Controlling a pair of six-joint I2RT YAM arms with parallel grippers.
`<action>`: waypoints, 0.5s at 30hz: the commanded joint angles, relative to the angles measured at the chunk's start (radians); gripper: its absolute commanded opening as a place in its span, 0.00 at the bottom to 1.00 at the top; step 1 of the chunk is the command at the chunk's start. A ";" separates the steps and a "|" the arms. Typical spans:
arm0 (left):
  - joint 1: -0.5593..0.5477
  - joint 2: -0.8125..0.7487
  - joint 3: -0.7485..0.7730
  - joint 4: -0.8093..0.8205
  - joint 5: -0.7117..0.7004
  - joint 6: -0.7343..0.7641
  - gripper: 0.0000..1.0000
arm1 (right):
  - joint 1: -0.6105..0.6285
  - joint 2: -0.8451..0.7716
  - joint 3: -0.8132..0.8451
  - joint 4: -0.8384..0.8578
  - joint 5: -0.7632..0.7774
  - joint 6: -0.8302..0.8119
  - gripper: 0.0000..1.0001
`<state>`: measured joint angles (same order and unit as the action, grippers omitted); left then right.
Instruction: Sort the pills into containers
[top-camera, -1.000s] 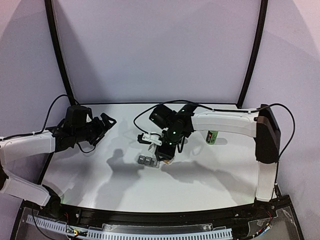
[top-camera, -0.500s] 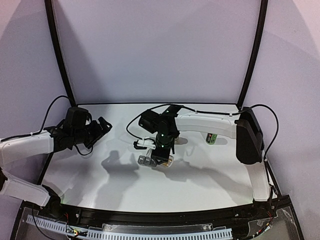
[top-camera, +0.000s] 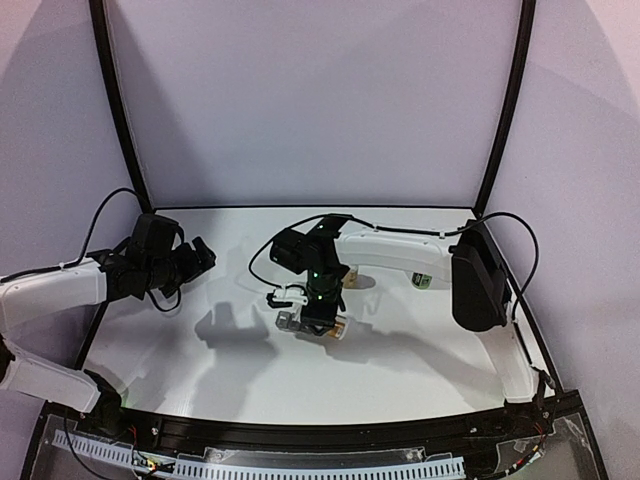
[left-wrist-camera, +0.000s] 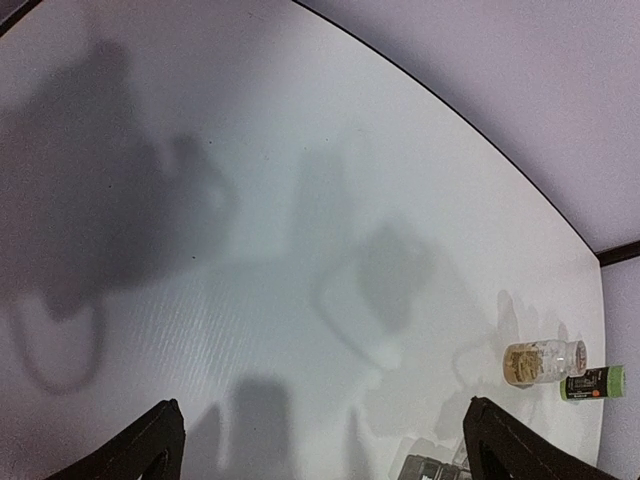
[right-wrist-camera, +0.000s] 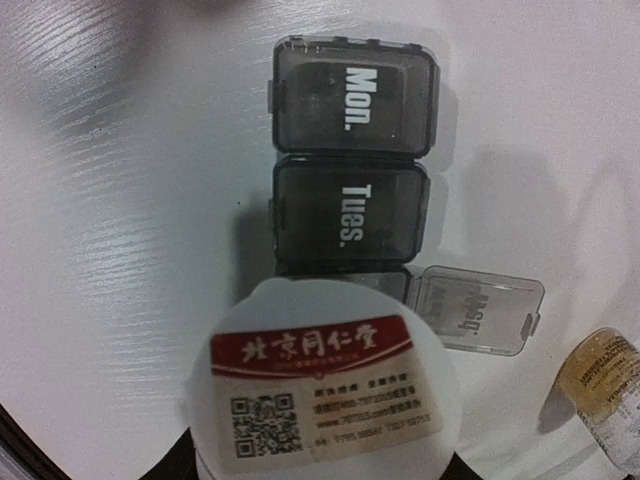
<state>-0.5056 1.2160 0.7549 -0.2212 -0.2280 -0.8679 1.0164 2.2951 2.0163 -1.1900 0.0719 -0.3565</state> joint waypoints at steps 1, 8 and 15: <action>0.005 -0.014 0.027 -0.053 -0.061 0.027 0.99 | 0.012 0.027 0.055 -0.071 0.006 0.005 0.00; 0.006 -0.033 0.020 -0.084 -0.120 0.037 0.99 | 0.012 0.064 0.105 -0.133 0.006 -0.007 0.00; 0.006 -0.044 0.010 -0.076 -0.133 0.052 0.99 | 0.012 0.093 0.130 -0.169 0.028 -0.008 0.00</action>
<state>-0.5056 1.2020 0.7578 -0.2751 -0.3333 -0.8394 1.0164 2.3629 2.1033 -1.3079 0.0804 -0.3598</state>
